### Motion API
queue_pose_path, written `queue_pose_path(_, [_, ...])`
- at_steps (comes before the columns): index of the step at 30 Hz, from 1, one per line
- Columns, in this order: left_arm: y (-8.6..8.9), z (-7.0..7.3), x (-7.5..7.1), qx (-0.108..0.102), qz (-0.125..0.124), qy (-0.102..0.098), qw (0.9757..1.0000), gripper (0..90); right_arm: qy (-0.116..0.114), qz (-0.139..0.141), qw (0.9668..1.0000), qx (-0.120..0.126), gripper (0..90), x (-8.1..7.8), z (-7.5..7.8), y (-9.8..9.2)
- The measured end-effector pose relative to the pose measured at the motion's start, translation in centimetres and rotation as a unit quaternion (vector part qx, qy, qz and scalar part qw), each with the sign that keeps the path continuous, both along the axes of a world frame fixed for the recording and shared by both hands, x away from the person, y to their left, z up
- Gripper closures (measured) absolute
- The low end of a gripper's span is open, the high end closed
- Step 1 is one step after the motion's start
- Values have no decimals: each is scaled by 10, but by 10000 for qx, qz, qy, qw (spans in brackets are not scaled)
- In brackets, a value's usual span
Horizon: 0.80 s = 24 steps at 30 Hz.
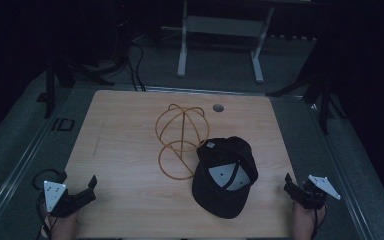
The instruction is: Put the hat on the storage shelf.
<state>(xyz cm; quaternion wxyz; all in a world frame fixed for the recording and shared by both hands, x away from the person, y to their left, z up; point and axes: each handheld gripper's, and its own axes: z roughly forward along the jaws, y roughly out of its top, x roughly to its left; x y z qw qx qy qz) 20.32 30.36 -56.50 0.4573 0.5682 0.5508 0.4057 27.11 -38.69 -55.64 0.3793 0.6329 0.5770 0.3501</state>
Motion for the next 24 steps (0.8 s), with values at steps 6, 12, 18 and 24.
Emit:
queue_pose_path(6, [0, 0, 0, -6, 1, 13, 10000, 22, 40, -6, 10000, 1, 141, 1, 0, 0])
queue_pose_path(12, [0, 0, 0, -2, 0, 12, 10000, 22, 62, -25, 10000, -6, 141, 1, 0, 0])
queue_pose_path(18, [0, 0, 0, 1, 3, 16, 10000, 22, 126, -21, 9999, 49, 141, 2, 0, -1])
queue_pose_path(24, [0, 0, 0, -32, 22, 13, 10000, 22, 169, 159, 9997, 107, 136, 3, 2, -4])
